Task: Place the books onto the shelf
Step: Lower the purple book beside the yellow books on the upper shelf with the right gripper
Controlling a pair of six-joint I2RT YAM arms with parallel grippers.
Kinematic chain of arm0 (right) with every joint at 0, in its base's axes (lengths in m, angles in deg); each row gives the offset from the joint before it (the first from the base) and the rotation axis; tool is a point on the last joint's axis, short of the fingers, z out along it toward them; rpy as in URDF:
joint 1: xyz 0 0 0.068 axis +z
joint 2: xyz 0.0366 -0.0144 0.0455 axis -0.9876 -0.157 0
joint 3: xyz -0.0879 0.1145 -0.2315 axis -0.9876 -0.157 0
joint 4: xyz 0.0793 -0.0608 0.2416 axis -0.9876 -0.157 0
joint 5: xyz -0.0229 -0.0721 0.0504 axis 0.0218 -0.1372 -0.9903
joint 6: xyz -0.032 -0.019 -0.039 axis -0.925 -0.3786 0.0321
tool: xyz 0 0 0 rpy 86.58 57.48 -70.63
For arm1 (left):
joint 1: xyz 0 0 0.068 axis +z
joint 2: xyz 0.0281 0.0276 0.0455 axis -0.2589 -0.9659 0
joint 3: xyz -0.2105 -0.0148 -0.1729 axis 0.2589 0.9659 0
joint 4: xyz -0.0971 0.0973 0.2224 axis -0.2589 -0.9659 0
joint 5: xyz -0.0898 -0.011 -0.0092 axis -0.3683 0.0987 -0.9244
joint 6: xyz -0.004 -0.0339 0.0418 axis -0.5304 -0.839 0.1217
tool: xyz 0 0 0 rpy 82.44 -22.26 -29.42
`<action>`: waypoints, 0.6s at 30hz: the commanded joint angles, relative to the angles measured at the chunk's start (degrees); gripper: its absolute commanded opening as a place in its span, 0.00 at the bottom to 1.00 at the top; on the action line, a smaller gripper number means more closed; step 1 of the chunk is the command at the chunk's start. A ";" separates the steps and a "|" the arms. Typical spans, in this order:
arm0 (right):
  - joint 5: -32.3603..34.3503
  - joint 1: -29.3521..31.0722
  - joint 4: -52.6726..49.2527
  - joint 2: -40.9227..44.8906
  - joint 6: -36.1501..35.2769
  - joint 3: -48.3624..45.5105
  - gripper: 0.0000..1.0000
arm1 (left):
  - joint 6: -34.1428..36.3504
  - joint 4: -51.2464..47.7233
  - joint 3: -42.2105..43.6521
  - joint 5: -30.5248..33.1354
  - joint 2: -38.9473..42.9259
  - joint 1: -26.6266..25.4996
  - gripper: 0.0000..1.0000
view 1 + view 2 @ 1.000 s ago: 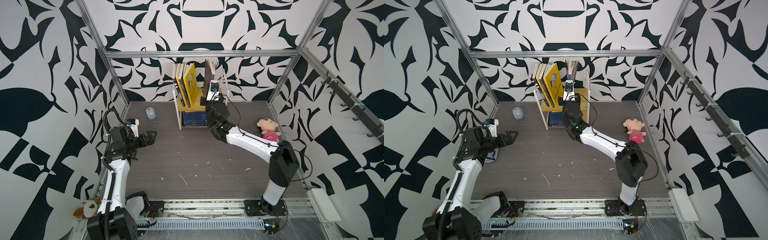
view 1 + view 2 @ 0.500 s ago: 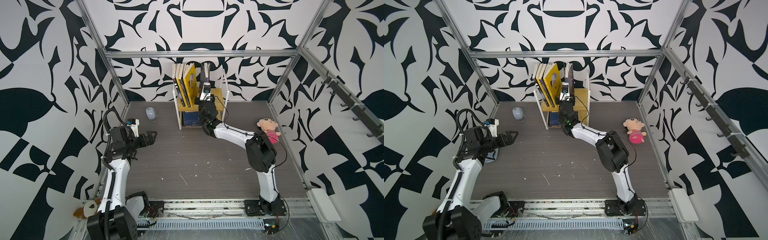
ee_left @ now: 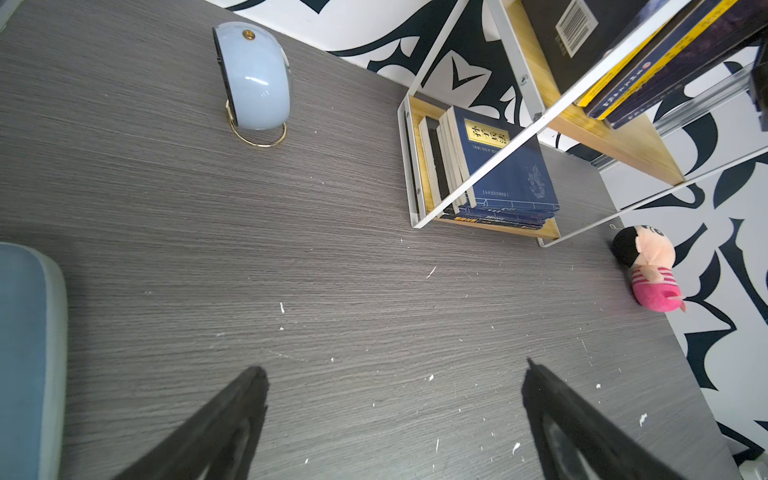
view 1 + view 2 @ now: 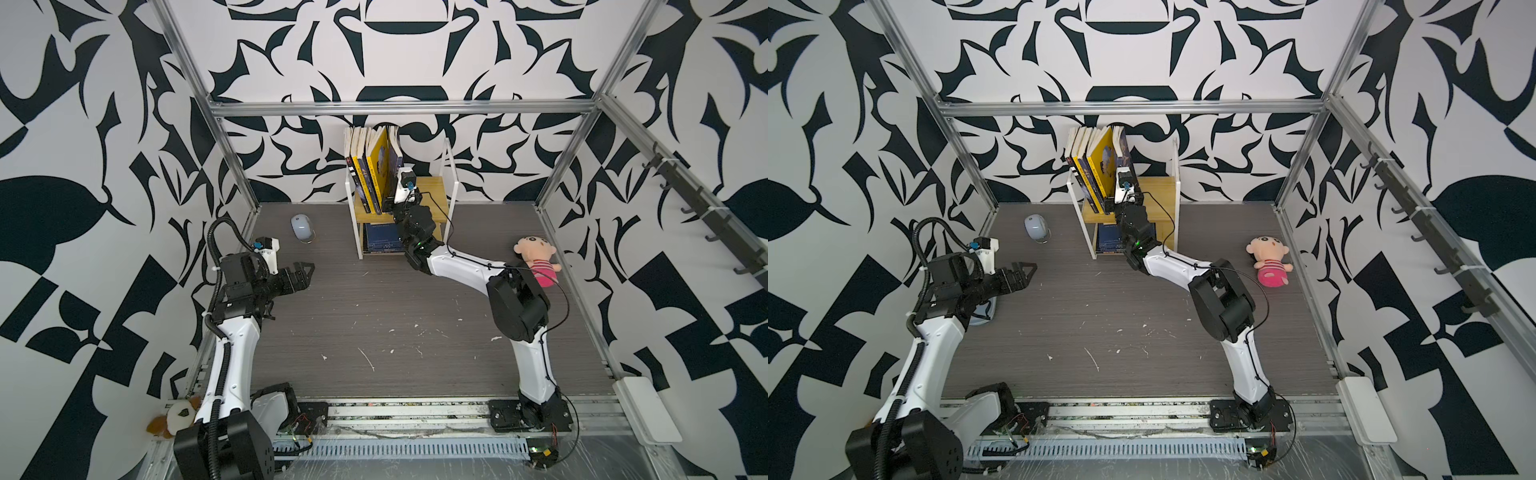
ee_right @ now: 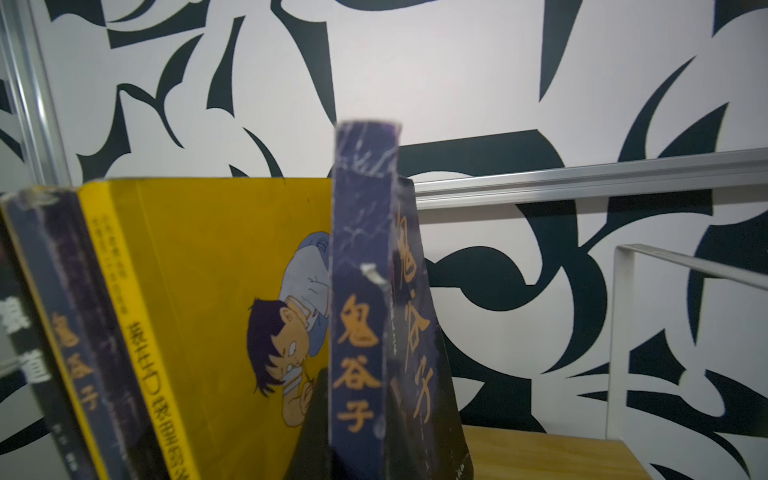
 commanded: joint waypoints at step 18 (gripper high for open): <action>-9.81 -1.40 2.64 -0.06 0.71 0.96 0.00 | 1.16 1.22 0.57 -1.02 0.37 0.40 1.00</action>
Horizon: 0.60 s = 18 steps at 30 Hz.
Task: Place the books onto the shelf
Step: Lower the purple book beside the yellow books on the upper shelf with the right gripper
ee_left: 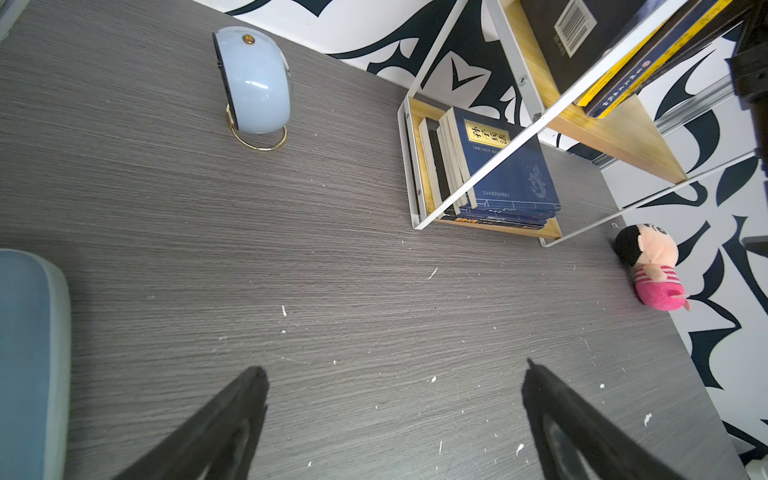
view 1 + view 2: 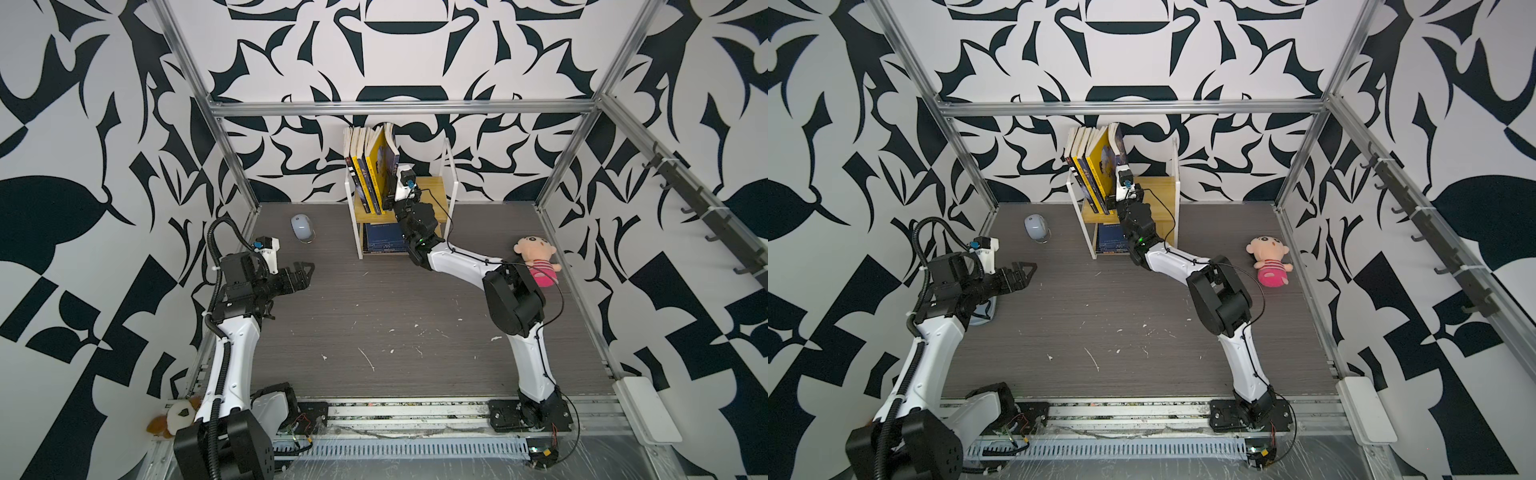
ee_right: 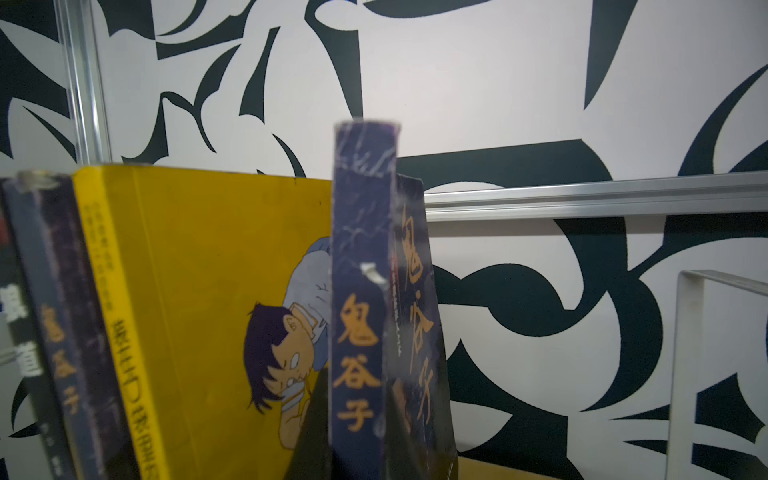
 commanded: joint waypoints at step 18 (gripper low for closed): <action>-5.96 0.89 -2.22 4.16 2.10 -3.04 0.30 | 0.01 0.47 0.42 -1.05 1.07 0.74 1.00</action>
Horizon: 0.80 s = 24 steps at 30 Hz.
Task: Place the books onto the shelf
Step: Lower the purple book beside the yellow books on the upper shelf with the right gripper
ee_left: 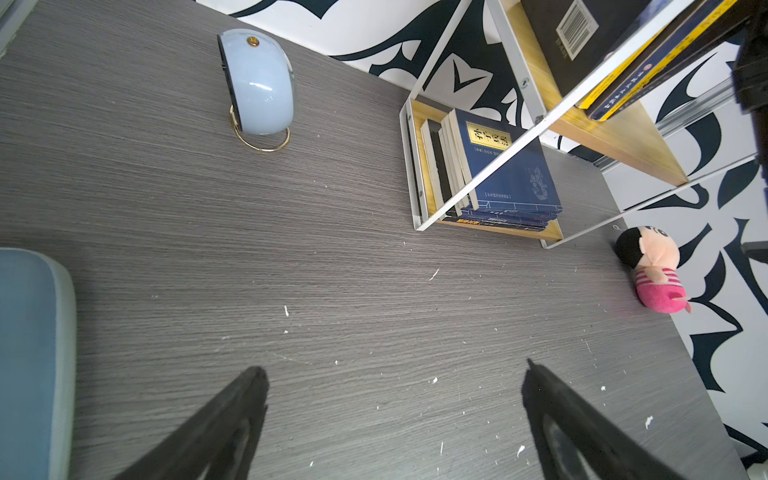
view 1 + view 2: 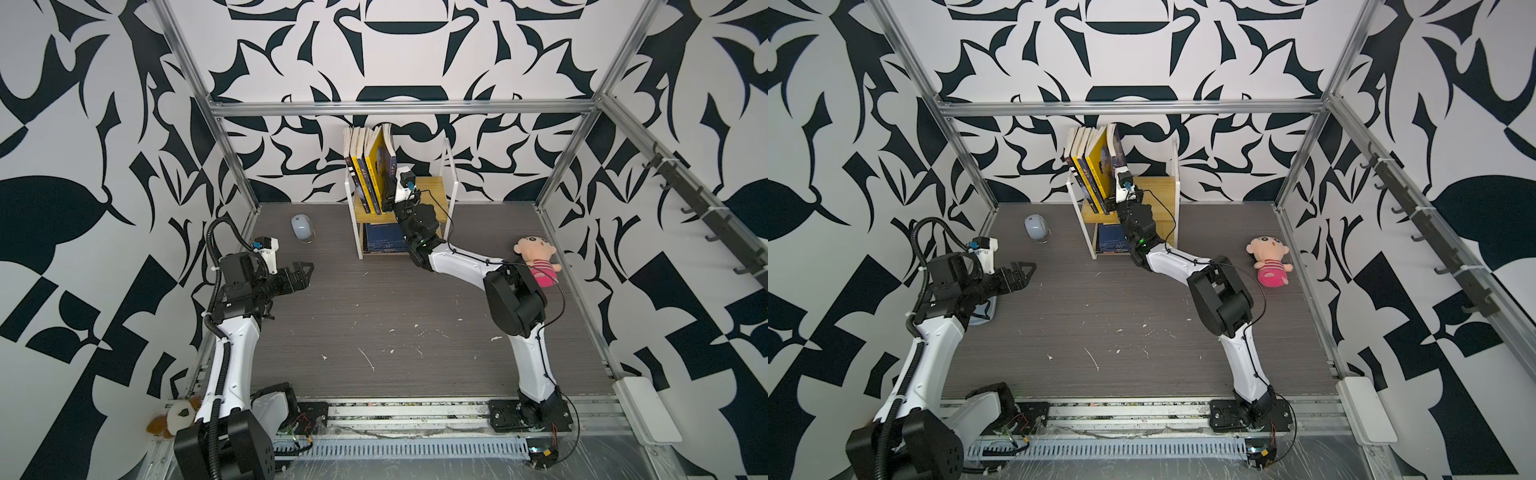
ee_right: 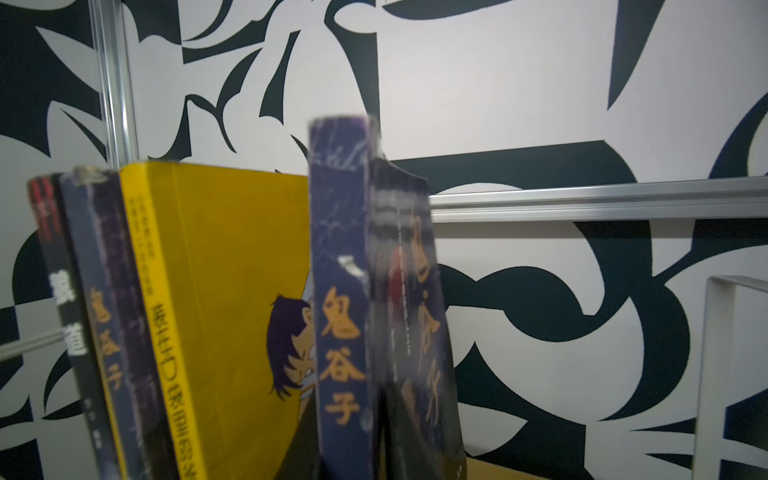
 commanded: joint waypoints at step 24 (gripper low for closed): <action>-0.99 1.10 -6.60 19.31 -5.12 -16.64 0.36 | -0.33 1.13 0.93 -1.14 0.91 0.95 1.00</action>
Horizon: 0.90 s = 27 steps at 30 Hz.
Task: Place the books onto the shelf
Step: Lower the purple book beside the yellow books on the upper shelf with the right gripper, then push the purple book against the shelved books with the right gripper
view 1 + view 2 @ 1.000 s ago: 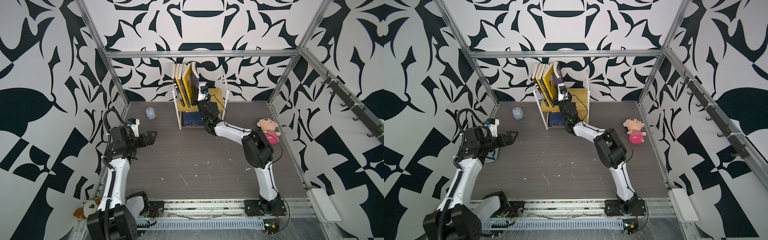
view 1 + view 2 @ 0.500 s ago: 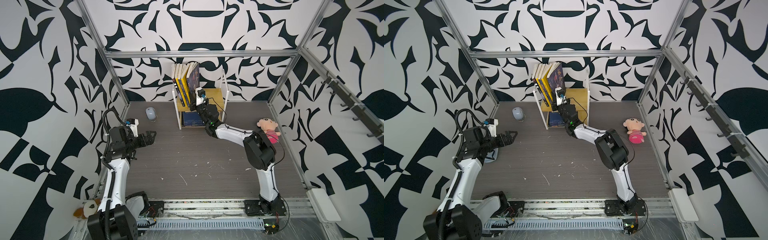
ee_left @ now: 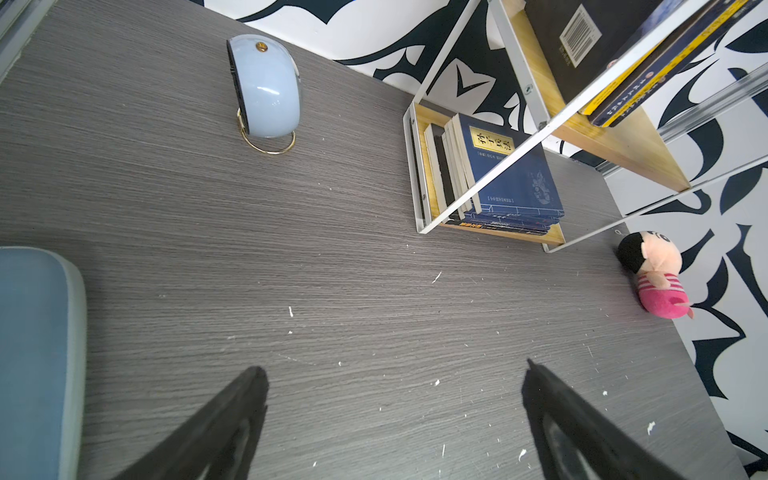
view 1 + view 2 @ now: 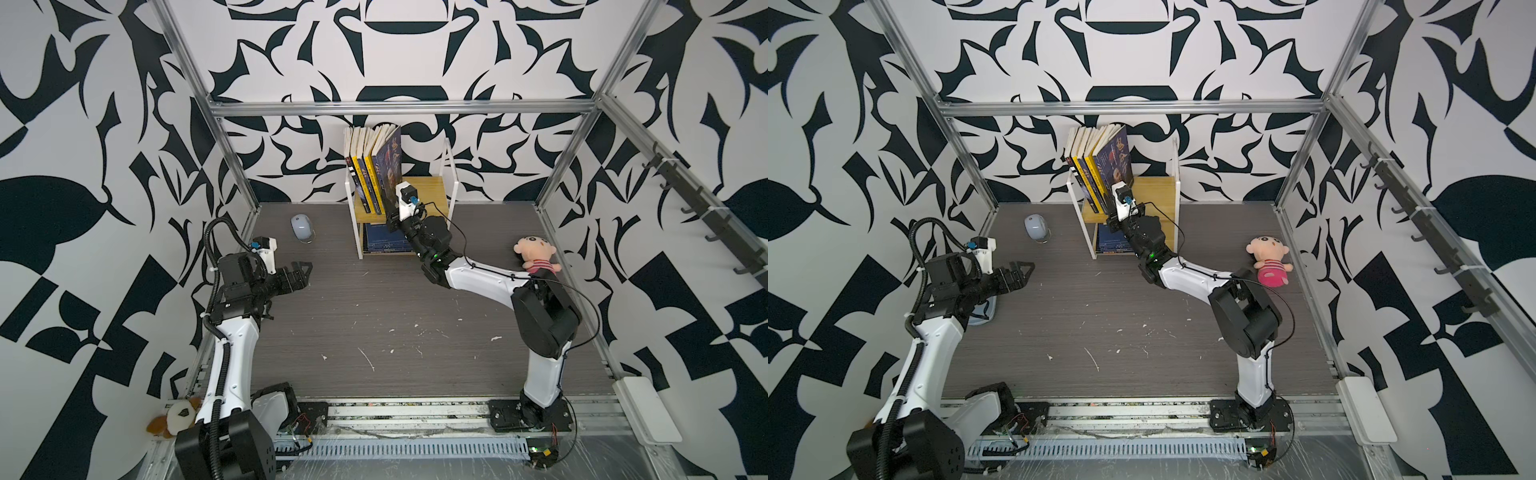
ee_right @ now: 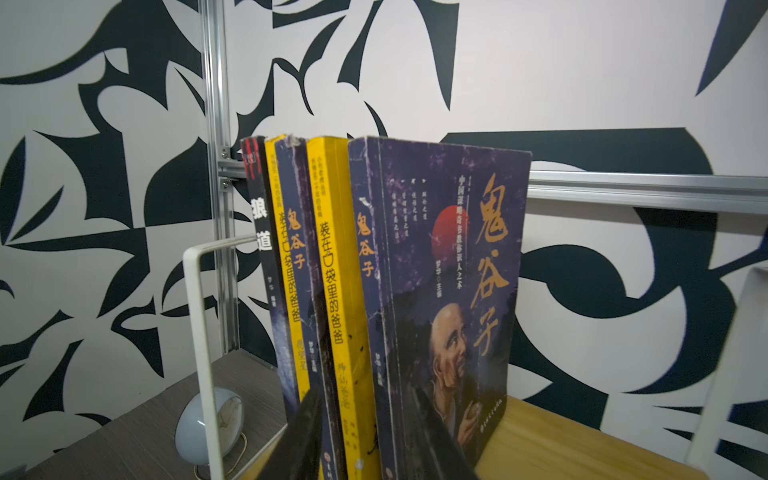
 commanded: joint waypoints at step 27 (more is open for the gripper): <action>4.59 -12.13 -36.33 -28.28 -3.22 48.09 0.00 | -1.24 1.33 1.03 -1.75 0.57 0.26 1.00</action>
